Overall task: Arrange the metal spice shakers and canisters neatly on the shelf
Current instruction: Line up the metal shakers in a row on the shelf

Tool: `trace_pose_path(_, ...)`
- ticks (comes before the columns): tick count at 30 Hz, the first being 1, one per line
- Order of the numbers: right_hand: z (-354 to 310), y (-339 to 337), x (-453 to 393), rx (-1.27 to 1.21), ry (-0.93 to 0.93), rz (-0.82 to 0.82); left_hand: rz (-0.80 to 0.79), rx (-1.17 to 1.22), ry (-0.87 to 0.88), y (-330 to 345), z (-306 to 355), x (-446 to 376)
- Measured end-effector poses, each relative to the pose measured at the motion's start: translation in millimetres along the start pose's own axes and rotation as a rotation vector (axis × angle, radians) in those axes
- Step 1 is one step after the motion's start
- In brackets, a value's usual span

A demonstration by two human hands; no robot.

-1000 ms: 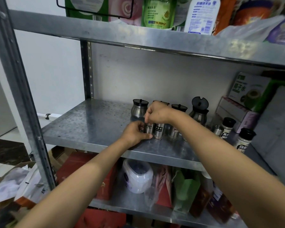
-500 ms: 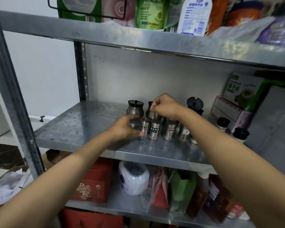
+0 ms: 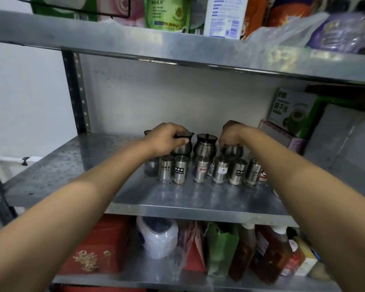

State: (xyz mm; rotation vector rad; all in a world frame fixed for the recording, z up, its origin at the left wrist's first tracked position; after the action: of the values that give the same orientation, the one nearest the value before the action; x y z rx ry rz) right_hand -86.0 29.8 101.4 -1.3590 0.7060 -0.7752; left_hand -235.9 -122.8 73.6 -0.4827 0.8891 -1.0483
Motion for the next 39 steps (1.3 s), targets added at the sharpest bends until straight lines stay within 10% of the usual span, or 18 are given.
trace_pose_path(39, 37, 57, -54, 0.144, -0.225, -0.252, -0.057, 0.086, -0.057, 26, 20, -57)
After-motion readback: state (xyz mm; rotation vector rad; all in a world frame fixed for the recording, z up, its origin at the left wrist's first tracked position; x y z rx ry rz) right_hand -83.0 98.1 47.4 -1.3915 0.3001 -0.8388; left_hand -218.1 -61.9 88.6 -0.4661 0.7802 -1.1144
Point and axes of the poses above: each hand's wrist, its own x-axis away from the middle knuckle, its own y-axis out of the palm, z = x × y, the point moved 3 cm from there along -x, towards the middle knuckle, and after that the axes turned 9 degrees about x, right-handed, at the moved point
